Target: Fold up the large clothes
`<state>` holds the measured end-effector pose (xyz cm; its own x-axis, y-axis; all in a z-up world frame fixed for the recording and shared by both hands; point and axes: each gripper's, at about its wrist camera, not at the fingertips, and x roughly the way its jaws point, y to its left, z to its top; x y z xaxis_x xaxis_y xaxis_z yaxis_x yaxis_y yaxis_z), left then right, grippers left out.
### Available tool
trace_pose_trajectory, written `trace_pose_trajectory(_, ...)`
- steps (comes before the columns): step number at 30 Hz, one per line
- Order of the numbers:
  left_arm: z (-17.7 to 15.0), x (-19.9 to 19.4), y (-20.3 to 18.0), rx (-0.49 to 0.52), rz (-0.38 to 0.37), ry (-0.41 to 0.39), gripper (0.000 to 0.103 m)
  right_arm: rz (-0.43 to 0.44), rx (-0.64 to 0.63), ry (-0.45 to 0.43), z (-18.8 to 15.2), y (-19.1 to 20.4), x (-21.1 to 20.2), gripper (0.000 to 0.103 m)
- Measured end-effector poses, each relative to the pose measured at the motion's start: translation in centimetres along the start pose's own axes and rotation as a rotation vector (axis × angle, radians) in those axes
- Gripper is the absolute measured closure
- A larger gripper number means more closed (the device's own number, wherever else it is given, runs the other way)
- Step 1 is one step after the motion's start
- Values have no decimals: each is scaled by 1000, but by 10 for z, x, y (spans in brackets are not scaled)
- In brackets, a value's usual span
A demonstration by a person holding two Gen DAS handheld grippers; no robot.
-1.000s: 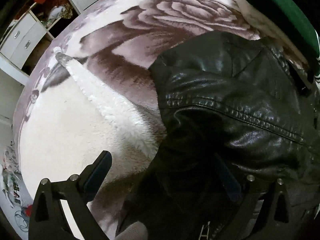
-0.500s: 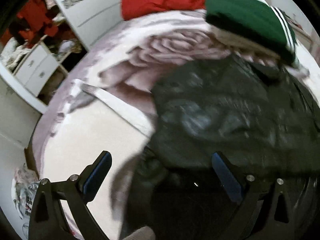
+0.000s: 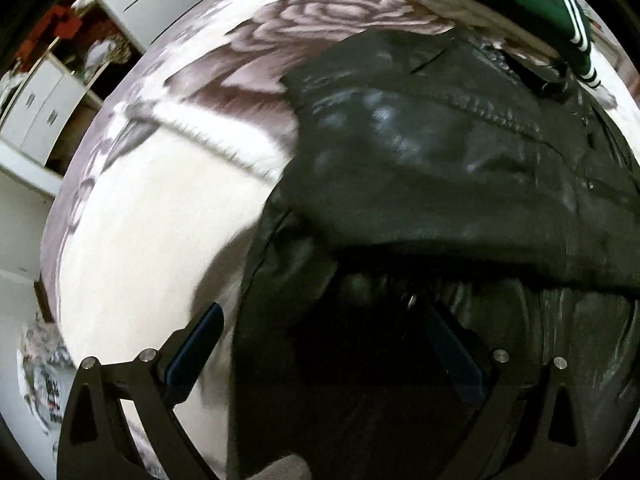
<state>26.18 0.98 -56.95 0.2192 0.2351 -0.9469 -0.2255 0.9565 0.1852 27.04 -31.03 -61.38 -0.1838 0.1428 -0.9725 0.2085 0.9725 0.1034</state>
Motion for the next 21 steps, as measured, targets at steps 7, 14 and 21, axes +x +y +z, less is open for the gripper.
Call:
trace_pose_trajectory(7, -39, -21, -20, 54, 100, 25, 0, 97, 26, 89, -37, -23, 22, 79)
trace_pose_trajectory(14, -120, -95, -164, 405, 279, -132, 0, 147, -16, 89, -20, -80, 1, 57)
trace_pose_trajectory(21, -187, -128, -304, 502, 292, -105, 0, 104, -112, 18, 24, -148, -49, 57)
